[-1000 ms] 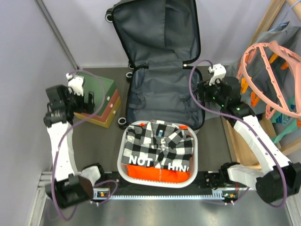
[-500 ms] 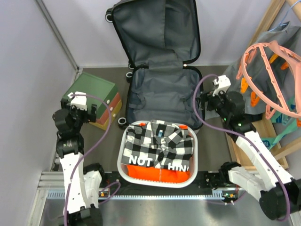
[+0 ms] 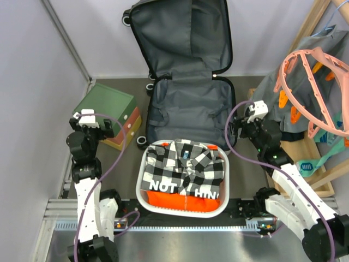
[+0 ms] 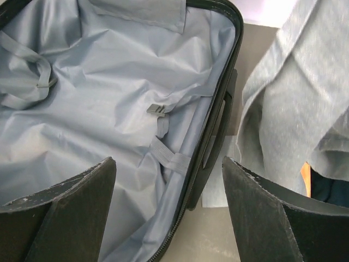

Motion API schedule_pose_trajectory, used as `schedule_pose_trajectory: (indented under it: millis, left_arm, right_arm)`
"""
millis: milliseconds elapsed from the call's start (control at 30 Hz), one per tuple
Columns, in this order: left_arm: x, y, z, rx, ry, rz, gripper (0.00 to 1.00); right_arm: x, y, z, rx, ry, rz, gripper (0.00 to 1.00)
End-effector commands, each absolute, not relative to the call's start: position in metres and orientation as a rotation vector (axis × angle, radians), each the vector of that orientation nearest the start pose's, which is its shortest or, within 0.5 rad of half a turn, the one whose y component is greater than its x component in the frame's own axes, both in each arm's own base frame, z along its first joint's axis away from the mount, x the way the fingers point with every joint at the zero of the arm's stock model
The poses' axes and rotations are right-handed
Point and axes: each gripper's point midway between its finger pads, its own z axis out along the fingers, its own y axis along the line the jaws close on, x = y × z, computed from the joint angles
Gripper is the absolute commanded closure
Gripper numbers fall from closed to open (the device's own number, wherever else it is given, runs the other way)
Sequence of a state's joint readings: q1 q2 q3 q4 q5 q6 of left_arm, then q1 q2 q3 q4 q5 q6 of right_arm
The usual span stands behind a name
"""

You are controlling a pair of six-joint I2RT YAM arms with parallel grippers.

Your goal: Open, take out, and arrange the luggage

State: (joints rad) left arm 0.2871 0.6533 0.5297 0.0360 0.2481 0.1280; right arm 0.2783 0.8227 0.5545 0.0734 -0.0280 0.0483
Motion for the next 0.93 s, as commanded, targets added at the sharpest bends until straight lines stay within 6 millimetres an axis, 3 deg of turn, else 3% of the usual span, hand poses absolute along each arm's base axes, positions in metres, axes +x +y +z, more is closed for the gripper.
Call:
schedule_pose_trajectory:
  millis: [0,900]
  left_arm:
    - [0.277,0.049,0.140,-0.038,1.994,0.052,0.01]
    - [0.277,0.052,0.141,-0.064,1.998,0.061,0.01]
  right_arm:
    - [0.317,0.094,0.241,-0.191,1.618,0.268,0.23]
    - [0.322,0.093,0.224,-0.196,1.654,0.245,0.23]
